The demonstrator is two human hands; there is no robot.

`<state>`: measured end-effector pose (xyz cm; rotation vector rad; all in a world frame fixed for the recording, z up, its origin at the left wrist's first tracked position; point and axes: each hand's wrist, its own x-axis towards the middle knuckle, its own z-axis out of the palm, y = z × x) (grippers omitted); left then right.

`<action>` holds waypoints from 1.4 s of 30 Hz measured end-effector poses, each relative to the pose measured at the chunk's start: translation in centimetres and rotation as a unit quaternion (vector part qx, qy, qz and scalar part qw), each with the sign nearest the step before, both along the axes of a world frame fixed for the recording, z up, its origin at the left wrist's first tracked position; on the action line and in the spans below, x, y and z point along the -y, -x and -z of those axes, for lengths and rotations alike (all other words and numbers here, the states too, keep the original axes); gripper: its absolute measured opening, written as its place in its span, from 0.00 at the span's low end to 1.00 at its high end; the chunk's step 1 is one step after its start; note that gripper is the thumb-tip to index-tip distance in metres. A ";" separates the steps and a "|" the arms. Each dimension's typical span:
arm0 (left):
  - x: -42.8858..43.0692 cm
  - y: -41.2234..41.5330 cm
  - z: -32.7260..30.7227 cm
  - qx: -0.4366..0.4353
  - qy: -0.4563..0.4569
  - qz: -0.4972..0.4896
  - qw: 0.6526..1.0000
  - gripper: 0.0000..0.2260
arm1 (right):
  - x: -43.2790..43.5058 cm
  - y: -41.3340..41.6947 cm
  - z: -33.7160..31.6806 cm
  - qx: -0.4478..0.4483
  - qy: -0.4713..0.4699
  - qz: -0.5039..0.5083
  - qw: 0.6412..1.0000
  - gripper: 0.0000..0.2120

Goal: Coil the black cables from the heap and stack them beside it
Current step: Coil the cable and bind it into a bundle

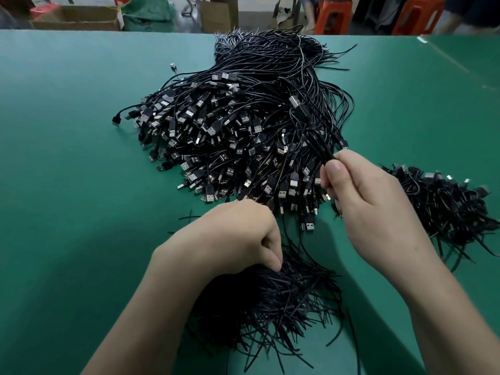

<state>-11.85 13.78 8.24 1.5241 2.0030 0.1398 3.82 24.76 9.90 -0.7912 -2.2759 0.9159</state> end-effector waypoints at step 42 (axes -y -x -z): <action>-0.5 1.0 -0.4 0.617 -0.240 -0.209 0.720 0.12 | 1.7 1.1 0.2 -0.105 0.235 -0.102 0.961 0.17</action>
